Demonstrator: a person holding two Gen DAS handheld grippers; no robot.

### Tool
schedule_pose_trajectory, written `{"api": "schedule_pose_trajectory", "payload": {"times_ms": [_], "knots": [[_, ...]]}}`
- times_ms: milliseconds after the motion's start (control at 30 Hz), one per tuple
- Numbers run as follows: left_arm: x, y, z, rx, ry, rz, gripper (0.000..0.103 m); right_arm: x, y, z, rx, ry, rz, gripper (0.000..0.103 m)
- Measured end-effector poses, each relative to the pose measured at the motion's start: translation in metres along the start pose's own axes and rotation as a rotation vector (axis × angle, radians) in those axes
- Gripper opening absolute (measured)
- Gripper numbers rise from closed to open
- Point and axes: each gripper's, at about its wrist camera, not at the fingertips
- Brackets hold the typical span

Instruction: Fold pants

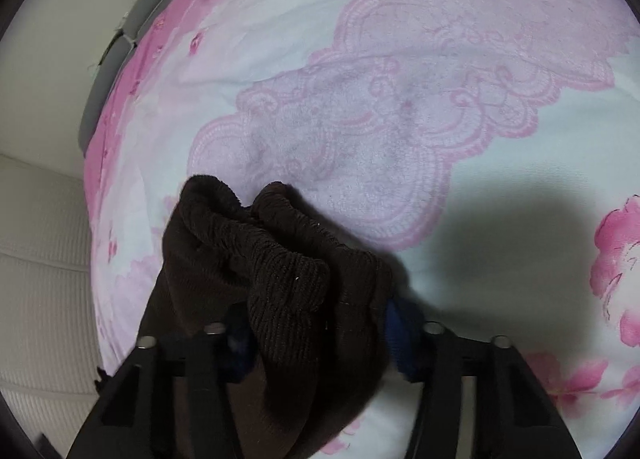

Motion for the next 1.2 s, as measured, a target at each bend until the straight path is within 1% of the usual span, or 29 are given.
{"api": "schedule_pose_trajectory", "payload": {"times_ms": [33, 67, 133, 200, 300, 367, 433, 533, 600, 633, 733, 800, 867, 967, 1000, 1067, 1133, 1167, 1200], "knots": [[0.003, 0.004, -0.003, -0.017, -0.007, -0.033, 0.079, 0.0, -0.007, -0.001, 0.003, 0.014, 0.013, 0.037], [0.006, 0.007, -0.005, -0.027, -0.011, -0.049, 0.079, 0.002, -0.015, -0.002, 0.016, 0.025, 0.033, 0.035], [0.01, 0.014, -0.01, -0.047, -0.008, -0.059, 0.079, 0.001, -0.037, -0.006, 0.056, 0.012, 0.038, 0.034], [0.011, 0.028, -0.019, -0.081, -0.019, -0.047, 0.079, 0.002, -0.062, -0.011, 0.107, -0.007, 0.042, 0.034], [0.012, 0.046, -0.031, -0.137, -0.043, -0.077, 0.079, 0.007, -0.083, -0.017, 0.125, 0.008, 0.053, 0.034], [0.015, 0.054, -0.037, -0.149, -0.015, -0.053, 0.079, 0.008, -0.089, -0.021, 0.124, -0.001, 0.039, 0.034], [0.018, 0.058, -0.039, -0.162, 0.01, -0.03, 0.079, 0.001, -0.096, -0.027, 0.14, -0.057, -0.005, 0.034], [0.017, 0.048, -0.035, -0.173, 0.0, -0.027, 0.078, -0.008, -0.108, -0.033, 0.168, -0.1, -0.034, 0.034], [0.012, 0.015, -0.032, -0.098, -0.052, -0.053, 0.077, -0.014, -0.123, -0.039, 0.197, -0.134, -0.055, 0.034], [0.008, -0.003, -0.032, -0.059, -0.074, -0.051, 0.077, -0.018, -0.132, -0.043, 0.216, -0.155, -0.064, 0.034], [-0.012, -0.056, -0.039, 0.045, -0.14, -0.017, 0.077, -0.041, -0.161, -0.054, 0.272, -0.233, -0.089, 0.034], [-0.027, -0.082, -0.046, 0.092, -0.177, 0.0, 0.077, -0.068, -0.18, -0.067, 0.331, -0.321, -0.117, 0.034], [-0.05, -0.115, -0.058, 0.149, -0.233, 0.028, 0.077, -0.091, -0.193, -0.078, 0.377, -0.396, -0.135, 0.034], [-0.079, -0.15, -0.075, 0.209, -0.282, 0.051, 0.077, -0.14, -0.209, -0.105, 0.43, -0.527, -0.143, 0.034], [-0.085, -0.159, -0.08, 0.227, -0.294, 0.063, 0.077, -0.151, -0.211, -0.112, 0.442, -0.554, -0.145, 0.034], [-0.103, -0.175, -0.093, 0.257, -0.32, 0.064, 0.077, -0.187, -0.215, -0.135, 0.465, -0.636, -0.15, 0.034], [-0.125, -0.186, -0.108, 0.262, -0.34, 0.047, 0.077, -0.212, -0.217, -0.152, 0.468, -0.672, -0.142, 0.034], [-0.133, -0.19, -0.107, 0.26, -0.339, 0.038, 0.077, -0.23, -0.217, -0.165, 0.477, -0.698, -0.142, 0.034], [-0.144, -0.195, -0.114, 0.254, -0.332, 0.035, 0.077, -0.244, -0.216, -0.176, 0.487, -0.714, -0.154, 0.033]]}}
Point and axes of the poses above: each gripper's, at about its wrist camera, not at the fingertips, and y roughly the way its jaws point, x to its right, z to its top, and after that the axes turned 12 degrees about -z, right-handed
